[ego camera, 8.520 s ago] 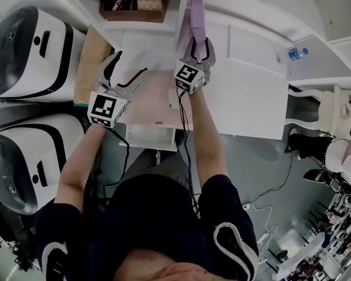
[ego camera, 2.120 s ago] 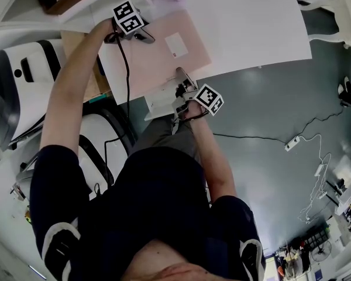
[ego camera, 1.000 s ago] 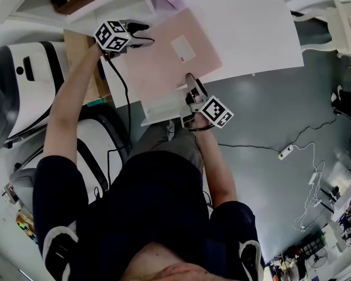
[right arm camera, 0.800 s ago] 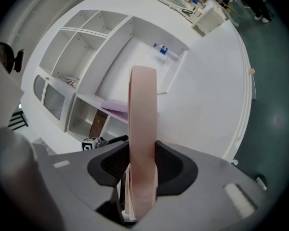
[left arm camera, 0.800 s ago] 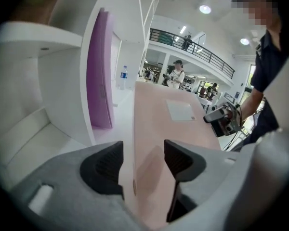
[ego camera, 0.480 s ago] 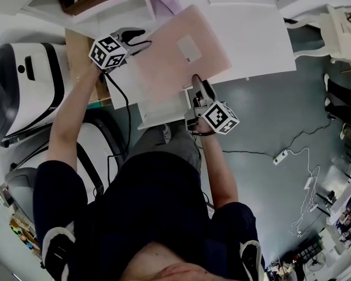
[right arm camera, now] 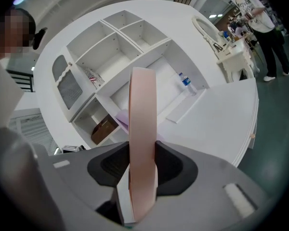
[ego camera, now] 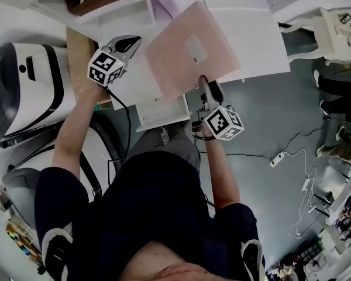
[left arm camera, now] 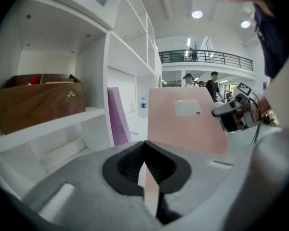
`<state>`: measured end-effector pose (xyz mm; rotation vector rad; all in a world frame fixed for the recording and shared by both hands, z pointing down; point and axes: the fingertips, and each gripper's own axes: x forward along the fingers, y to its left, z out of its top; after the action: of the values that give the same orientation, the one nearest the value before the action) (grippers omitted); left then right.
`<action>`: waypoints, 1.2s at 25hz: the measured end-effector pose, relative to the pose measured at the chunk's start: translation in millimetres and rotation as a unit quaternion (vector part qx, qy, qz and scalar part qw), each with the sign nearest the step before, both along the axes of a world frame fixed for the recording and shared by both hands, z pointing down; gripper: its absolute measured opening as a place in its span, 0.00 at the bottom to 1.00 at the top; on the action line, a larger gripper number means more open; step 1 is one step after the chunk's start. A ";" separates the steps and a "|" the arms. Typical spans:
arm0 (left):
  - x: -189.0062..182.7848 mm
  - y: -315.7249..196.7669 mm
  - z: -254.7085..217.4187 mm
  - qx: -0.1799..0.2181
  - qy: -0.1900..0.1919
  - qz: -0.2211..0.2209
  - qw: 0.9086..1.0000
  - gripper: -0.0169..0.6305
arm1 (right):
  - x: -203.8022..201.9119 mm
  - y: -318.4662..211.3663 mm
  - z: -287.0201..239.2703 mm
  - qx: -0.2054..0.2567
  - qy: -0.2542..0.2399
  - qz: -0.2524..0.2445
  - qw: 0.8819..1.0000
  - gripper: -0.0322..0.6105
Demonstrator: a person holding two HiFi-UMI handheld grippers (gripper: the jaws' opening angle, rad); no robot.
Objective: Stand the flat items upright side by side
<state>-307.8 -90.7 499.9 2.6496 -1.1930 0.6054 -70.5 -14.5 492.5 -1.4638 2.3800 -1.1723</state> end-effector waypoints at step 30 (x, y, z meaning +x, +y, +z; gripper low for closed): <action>-19.8 46.8 -79.8 0.091 0.037 -0.134 0.986 0.03 | 22.5 -48.8 -118.6 0.194 0.257 0.008 0.947 0.29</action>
<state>-327.6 -44.0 420.0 2.5595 -1.6155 0.3631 -47.9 -63.3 373.9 -1.7940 2.6899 -0.2905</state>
